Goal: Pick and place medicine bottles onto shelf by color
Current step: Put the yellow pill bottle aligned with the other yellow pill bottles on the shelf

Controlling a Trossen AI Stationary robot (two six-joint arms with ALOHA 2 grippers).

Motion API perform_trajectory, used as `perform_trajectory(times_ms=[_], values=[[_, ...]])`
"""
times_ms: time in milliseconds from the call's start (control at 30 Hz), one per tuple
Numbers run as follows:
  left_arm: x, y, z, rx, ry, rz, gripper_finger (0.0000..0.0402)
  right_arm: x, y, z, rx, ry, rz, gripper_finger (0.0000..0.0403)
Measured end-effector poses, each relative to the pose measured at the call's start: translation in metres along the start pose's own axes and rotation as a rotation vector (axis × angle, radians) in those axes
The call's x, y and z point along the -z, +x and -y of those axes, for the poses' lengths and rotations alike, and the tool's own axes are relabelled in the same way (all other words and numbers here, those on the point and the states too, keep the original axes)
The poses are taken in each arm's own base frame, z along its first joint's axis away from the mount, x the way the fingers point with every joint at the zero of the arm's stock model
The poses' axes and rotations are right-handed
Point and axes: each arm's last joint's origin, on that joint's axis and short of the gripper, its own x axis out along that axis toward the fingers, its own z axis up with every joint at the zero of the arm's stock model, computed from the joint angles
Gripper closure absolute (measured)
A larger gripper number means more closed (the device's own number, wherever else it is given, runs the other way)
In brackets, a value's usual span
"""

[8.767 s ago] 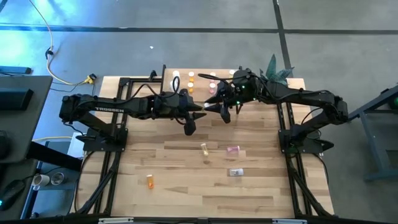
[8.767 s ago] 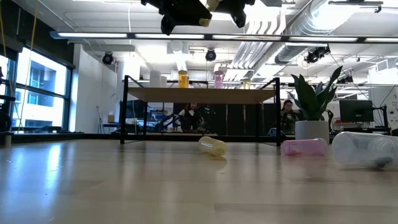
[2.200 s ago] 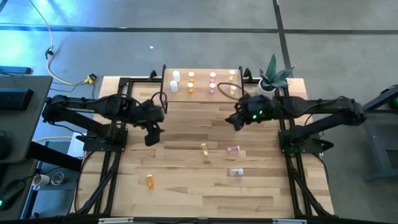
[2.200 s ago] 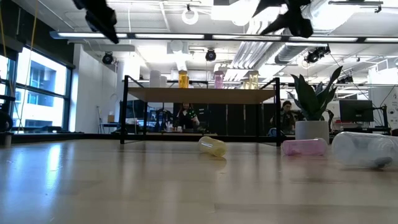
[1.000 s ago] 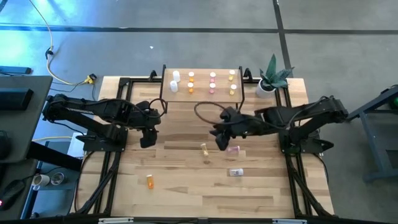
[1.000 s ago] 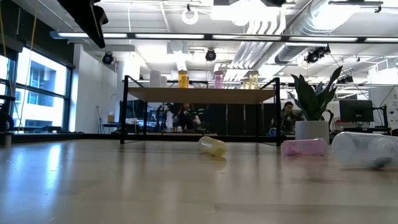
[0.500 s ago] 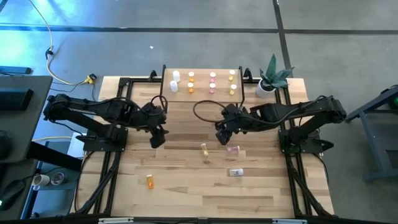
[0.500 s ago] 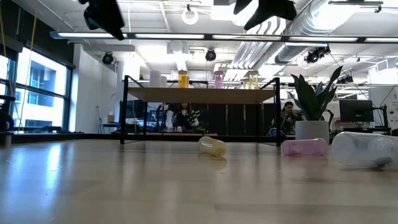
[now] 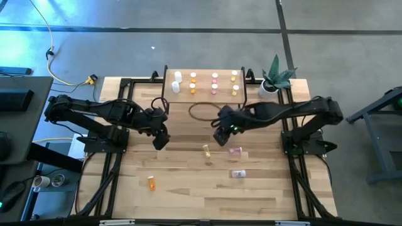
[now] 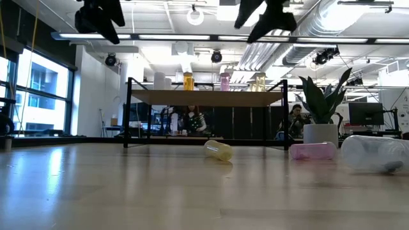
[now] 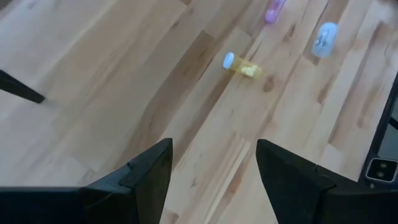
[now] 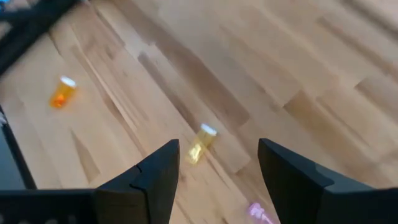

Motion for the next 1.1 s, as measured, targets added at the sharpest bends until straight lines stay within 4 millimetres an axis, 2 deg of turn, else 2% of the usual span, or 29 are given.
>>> perform_trajectory(times_ms=[300,533,767,1100], values=[[-0.001,-0.001,-0.003,-0.005,0.023,-0.002,0.0179,0.008,0.066,-0.019,-0.015,0.035,-0.119,0.0194],[0.004,-0.012,-0.020,-0.070,0.060,-0.049,0.0179,0.026,0.110,-0.029,0.020,0.084,-0.213,0.0194],[0.011,-0.032,-0.035,-0.088,0.053,-0.015,0.0179,0.041,0.139,-0.036,0.053,0.127,-0.245,0.0194],[0.017,-0.056,-0.045,-0.077,0.033,0.108,0.0179,0.052,0.170,-0.032,0.121,0.143,-0.270,0.0194]])
